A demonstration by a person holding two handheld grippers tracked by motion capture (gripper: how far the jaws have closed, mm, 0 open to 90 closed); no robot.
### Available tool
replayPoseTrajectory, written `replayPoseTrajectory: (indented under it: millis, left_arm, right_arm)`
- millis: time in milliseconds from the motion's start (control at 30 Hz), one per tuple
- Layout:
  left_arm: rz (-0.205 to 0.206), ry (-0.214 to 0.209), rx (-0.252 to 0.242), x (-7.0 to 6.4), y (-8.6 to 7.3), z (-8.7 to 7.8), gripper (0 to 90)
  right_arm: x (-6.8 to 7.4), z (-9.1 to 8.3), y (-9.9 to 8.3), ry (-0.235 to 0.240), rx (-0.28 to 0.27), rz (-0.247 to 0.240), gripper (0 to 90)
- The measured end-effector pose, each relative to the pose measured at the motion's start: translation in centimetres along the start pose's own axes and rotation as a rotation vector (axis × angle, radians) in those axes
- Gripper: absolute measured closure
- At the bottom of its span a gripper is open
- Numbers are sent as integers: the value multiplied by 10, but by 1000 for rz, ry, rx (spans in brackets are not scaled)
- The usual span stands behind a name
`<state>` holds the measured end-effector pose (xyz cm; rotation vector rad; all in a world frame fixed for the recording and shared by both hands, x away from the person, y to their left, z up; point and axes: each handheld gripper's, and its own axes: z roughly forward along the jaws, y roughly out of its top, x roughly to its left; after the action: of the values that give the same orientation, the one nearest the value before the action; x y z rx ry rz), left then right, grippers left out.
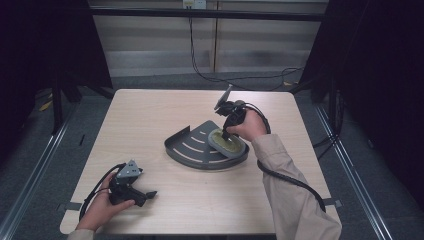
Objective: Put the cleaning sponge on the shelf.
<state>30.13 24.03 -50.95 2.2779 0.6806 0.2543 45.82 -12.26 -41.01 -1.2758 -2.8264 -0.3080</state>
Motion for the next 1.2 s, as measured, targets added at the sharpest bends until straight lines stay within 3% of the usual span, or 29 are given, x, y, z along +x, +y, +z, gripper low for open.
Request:
replayPoseTrajectory:
  millis: [1200]
  left_arm:
    - [0,1,0,0,0,0,0]
  right_arm:
    - [-5,14,-8,-2,7,11,709]
